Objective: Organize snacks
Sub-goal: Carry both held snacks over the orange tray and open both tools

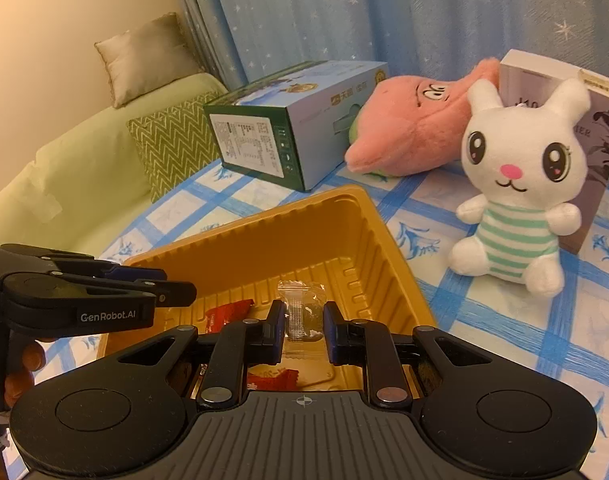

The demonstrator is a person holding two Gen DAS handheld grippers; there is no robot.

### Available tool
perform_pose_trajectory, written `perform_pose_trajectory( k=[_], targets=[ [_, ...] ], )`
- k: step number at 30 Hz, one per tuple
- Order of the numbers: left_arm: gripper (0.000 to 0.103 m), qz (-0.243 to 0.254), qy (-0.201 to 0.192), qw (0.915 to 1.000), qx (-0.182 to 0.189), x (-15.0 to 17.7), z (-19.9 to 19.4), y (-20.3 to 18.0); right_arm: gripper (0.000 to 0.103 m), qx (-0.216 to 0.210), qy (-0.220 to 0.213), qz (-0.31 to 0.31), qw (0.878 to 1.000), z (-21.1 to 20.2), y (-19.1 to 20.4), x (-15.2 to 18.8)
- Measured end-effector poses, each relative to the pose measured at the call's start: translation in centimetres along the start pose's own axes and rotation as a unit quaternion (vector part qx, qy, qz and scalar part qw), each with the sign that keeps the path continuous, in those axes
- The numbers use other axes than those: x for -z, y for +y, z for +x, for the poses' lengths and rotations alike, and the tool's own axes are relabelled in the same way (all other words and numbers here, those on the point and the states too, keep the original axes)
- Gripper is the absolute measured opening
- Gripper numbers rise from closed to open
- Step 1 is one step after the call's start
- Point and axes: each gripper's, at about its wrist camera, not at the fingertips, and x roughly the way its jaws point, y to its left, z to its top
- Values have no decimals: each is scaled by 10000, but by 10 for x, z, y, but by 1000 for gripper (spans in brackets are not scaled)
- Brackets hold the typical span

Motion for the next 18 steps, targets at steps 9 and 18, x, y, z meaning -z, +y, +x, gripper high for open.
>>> perform_pose_trajectory(
  k=[9,18],
  targets=[
    [29,-94,13,10000,-13,3,-1,8,21,-49,52,-36,10000,14,9,-3],
    [30,-160,-35,9999,-4,7,-12,12,49,4,-199,99,9998,9,12,-9]
  ],
)
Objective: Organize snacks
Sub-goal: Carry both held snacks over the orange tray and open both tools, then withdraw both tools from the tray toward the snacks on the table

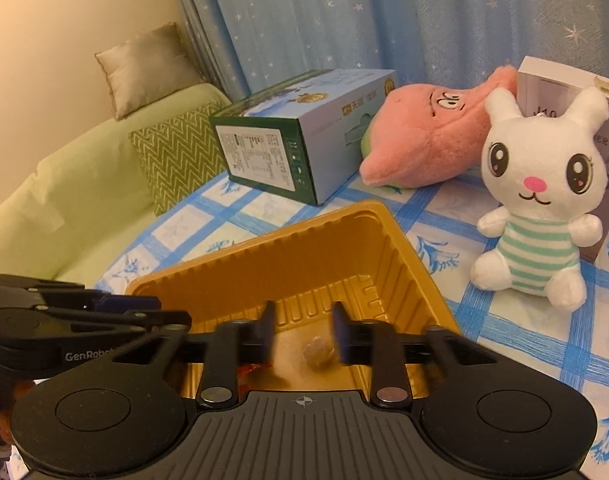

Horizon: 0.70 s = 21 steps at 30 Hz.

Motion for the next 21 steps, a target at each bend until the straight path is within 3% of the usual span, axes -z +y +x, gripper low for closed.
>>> perform_pose_trajectory(
  k=[1,21],
  targets=[
    [30,-11,-7,10000,-6,1,-2,0,57,47,-45,-17,10000,-3,0,1],
    [38,-249,-260,9993,-19,37,-74,-11,69,0,-142,235,9996,-74,-5,33]
  ],
)
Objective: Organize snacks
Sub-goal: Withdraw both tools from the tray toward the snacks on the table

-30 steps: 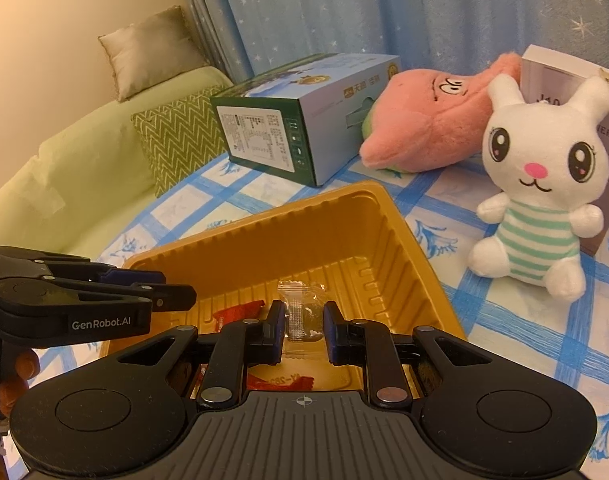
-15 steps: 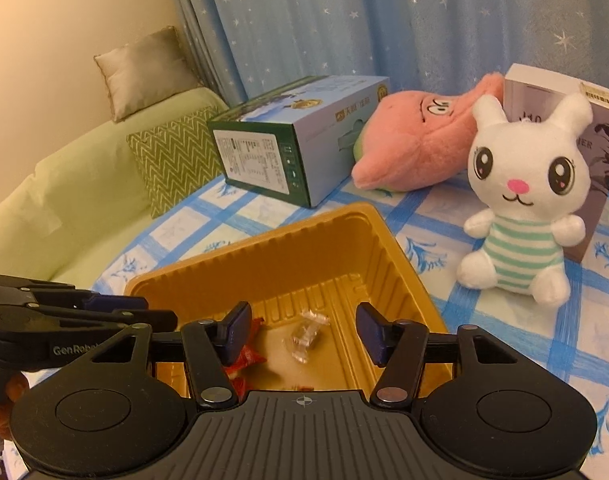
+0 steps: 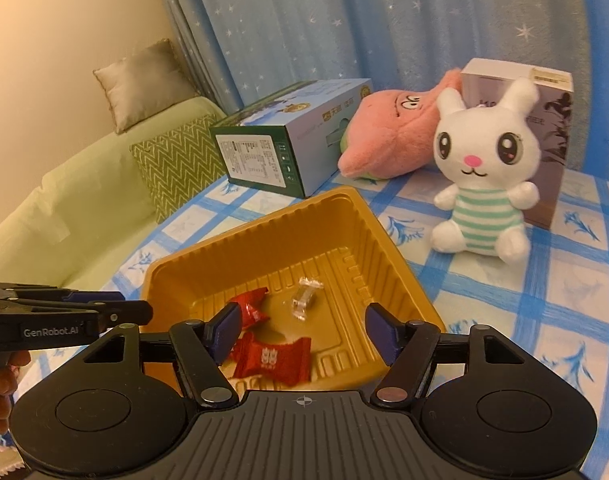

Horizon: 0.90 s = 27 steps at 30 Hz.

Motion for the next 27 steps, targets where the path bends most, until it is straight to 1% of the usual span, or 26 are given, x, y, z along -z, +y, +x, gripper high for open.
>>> perform_pose_trajectory(
  k=[7,14,21,27],
  targets=[
    [41,-70,-77,9999,24,24,-37,-12,71,-68,-115,108,9999,-40,0,18],
    [42,-171,-147,9997,-22,52,-74,-24,74,-138,-162,118,9997,-81,1,40],
    [42,-214,-104,9997,20,84,-102,-38,76,-155,-171,76,9997,-122,0,67],
    [42,-156,-25,9998,156,111,-118,-55,76,-27,-66,-19,10000,-148,-3,93]
  ],
)
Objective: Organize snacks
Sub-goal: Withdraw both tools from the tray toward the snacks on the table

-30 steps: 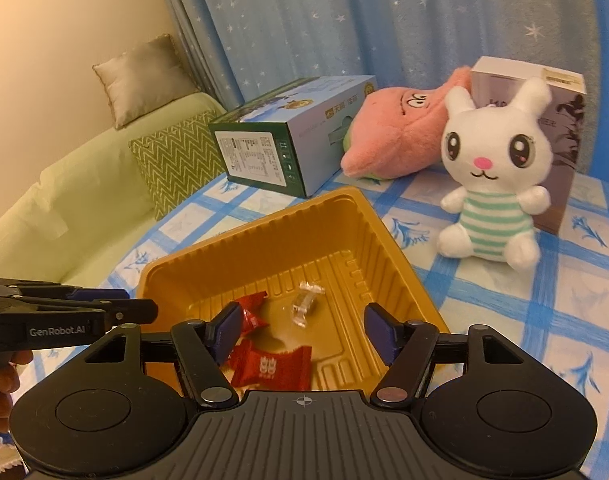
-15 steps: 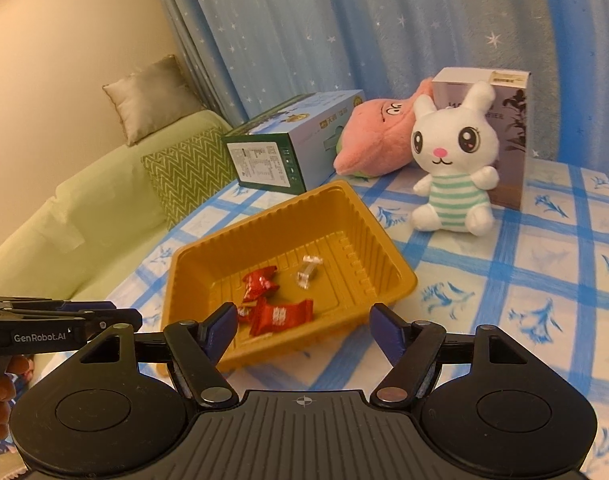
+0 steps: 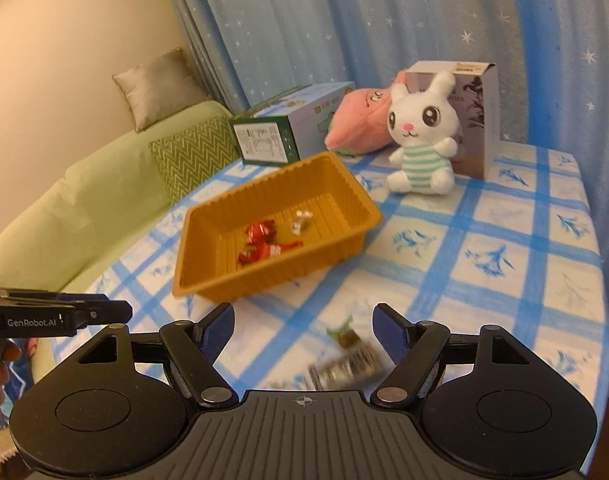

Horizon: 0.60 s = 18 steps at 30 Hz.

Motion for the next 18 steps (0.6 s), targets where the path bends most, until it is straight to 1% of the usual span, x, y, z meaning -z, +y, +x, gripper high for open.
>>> perform_pose_trajectory(
  k=[8,15,18],
  targets=[
    [42,108,133,9998,133,37,-9,-20,76,116,242,-88,9996,-23,-4,34],
    [42,156,265,9993,197,61,-9,-31,76,270,398,-6,9988,-34,-12,55],
    [42,262,363,9987,249,73,-7,-39,76,375,471,44,9982,-36,-16,63]
  ],
)
